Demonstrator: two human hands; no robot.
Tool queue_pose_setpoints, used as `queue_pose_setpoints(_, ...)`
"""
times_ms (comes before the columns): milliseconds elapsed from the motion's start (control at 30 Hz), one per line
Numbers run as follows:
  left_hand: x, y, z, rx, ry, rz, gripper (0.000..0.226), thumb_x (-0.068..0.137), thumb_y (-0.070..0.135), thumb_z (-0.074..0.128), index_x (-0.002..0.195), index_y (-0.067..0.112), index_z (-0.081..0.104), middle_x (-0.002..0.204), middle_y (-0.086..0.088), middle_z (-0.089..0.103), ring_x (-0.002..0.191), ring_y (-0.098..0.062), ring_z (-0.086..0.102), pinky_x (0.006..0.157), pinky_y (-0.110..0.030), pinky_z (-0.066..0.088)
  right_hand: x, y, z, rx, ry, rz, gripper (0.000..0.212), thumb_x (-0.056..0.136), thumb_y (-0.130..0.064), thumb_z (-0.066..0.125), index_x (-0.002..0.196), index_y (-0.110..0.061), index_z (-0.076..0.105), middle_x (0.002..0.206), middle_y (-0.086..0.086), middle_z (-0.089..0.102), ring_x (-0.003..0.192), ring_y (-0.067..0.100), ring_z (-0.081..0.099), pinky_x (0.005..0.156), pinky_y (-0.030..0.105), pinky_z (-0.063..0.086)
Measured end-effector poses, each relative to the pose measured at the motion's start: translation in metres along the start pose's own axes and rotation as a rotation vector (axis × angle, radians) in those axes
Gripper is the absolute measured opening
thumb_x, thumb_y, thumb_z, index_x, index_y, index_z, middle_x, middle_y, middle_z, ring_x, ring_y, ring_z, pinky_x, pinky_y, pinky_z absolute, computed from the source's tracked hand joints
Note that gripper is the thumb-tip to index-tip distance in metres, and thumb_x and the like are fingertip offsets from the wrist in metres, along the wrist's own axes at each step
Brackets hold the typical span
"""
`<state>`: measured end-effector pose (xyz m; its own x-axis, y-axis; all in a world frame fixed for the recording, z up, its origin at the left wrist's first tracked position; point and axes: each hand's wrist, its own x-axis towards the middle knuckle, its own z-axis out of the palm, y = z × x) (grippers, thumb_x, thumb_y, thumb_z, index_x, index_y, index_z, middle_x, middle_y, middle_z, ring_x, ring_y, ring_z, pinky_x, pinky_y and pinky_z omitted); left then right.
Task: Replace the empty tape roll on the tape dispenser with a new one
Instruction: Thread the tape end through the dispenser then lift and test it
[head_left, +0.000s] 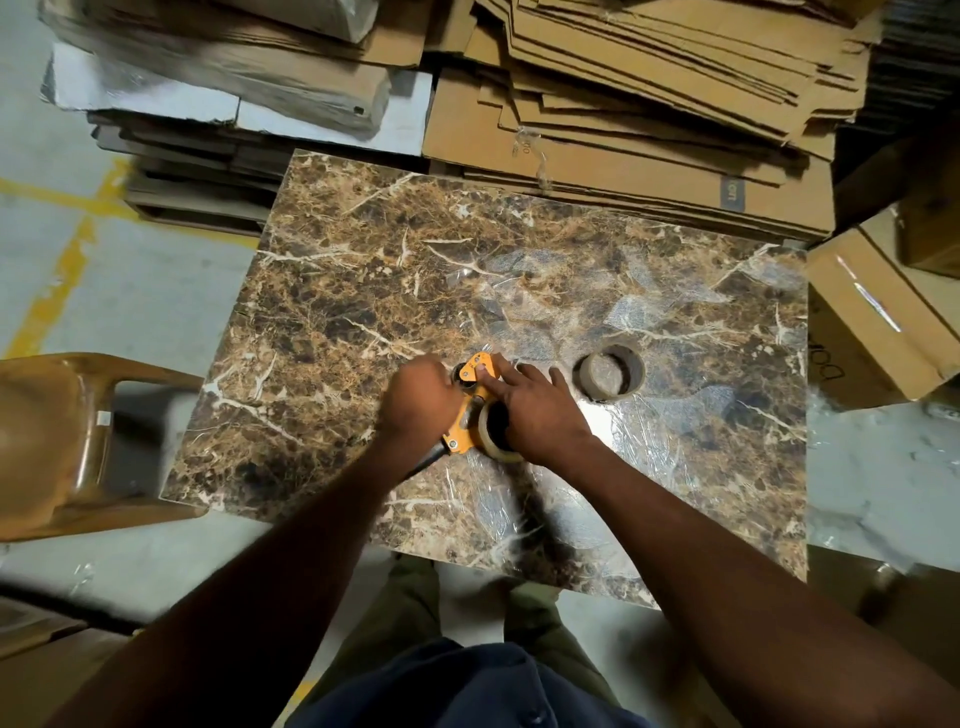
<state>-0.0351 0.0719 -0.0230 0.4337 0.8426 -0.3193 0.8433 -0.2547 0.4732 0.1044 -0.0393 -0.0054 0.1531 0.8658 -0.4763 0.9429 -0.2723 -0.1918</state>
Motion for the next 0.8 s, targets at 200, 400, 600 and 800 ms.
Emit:
queue_pose_setpoints(200, 0.047, -0.047, -0.036, 0.139, -0.197, 0.206, 0.022, 0.079, 0.008, 0.057, 0.075, 0.006, 0.078, 0.076, -0.011, 0.076, 0.064, -0.022, 0.07, 0.069, -0.038, 0.064, 0.004, 0.003, -0.006, -0.03, -0.016, -0.04, 0.091, 0.092, -0.018, 0.068, 0.166, -0.031, 0.017, 0.176, -0.001, 0.007, 0.158, 0.031, 0.018, 0.124, 0.063, 0.021)
queue_pose_setpoints(400, 0.06, -0.039, -0.05, 0.378, -0.234, 0.525, 0.016, 0.096, 0.02, 0.064, 0.102, 0.021, 0.079, 0.099, 0.002, 0.074, 0.084, -0.017, 0.066, 0.079, -0.04, 0.06, 0.015, -0.002, -0.018, 0.085, -0.053, 0.017, 0.075, 0.089, -0.052, 0.06, 0.158, -0.03, 0.04, 0.172, 0.003, 0.023, 0.157, 0.036, 0.021, 0.122, 0.067, 0.017)
queue_pose_setpoints(600, 0.08, -0.03, -0.057, 0.419, -0.288, 0.661, 0.019, 0.099, 0.029, 0.068, 0.114, 0.025, 0.078, 0.104, 0.004, 0.069, 0.094, -0.015, 0.062, 0.079, -0.031, 0.049, 0.034, -0.073, -0.011, 0.068, 0.047, 0.237, 0.085, 0.084, -0.078, 0.057, 0.13, -0.007, 0.067, 0.149, 0.033, 0.05, 0.151, 0.048, 0.028, 0.118, 0.071, 0.019)
queue_pose_setpoints(800, 0.098, -0.029, -0.054, 0.378, -0.405, 0.645, 0.024, 0.101, 0.027, 0.065, 0.121, 0.024, 0.078, 0.114, 0.003, 0.08, 0.094, -0.016, 0.073, 0.089, -0.033, 0.056, 0.036, -0.093, 0.001, 0.127, 0.148, 0.328, 0.066, 0.101, -0.042, 0.051, 0.14, 0.011, 0.052, 0.159, 0.038, 0.034, 0.153, 0.053, 0.022, 0.122, 0.069, 0.021)
